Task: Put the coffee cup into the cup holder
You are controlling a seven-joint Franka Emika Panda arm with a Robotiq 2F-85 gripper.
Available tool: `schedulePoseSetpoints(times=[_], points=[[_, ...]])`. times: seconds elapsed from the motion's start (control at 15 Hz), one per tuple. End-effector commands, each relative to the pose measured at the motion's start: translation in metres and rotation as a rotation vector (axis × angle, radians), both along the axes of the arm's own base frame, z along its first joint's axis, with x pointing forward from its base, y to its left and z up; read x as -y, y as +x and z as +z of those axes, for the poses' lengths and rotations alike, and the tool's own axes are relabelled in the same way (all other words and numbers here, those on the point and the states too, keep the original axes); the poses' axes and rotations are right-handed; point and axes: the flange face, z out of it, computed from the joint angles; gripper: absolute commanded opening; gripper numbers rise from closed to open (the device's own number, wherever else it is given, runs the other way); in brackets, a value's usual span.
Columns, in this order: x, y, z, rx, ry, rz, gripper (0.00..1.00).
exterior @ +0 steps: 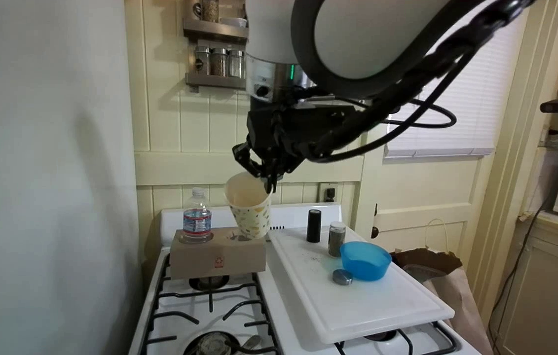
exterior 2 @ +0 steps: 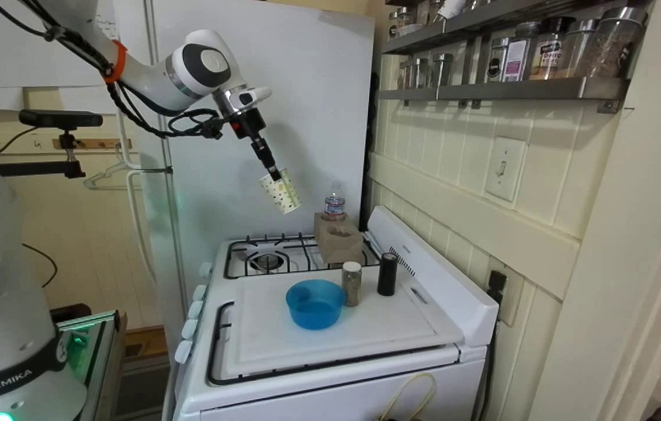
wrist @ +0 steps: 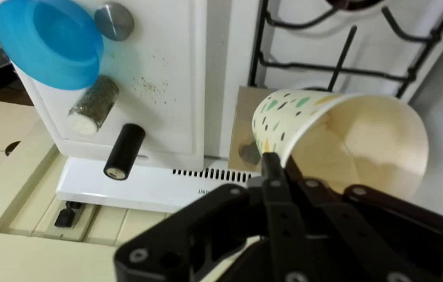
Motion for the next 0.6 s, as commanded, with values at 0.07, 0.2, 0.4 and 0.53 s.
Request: schedulePoseSetpoints(times=[0.07, 0.2, 0.4, 0.53], points=[[0.039, 0.035, 0.040, 0.137, 0.206, -0.082, 0.01], [0.053, 0.051, 0.043, 0.135, 0.287, -0.116, 0.01], [0.069, 0.067, 0.040, 0.066, 0.391, -0.175, 0.01], [0.079, 0.081, 0.037, 0.023, 0.461, -0.209, 0.01]])
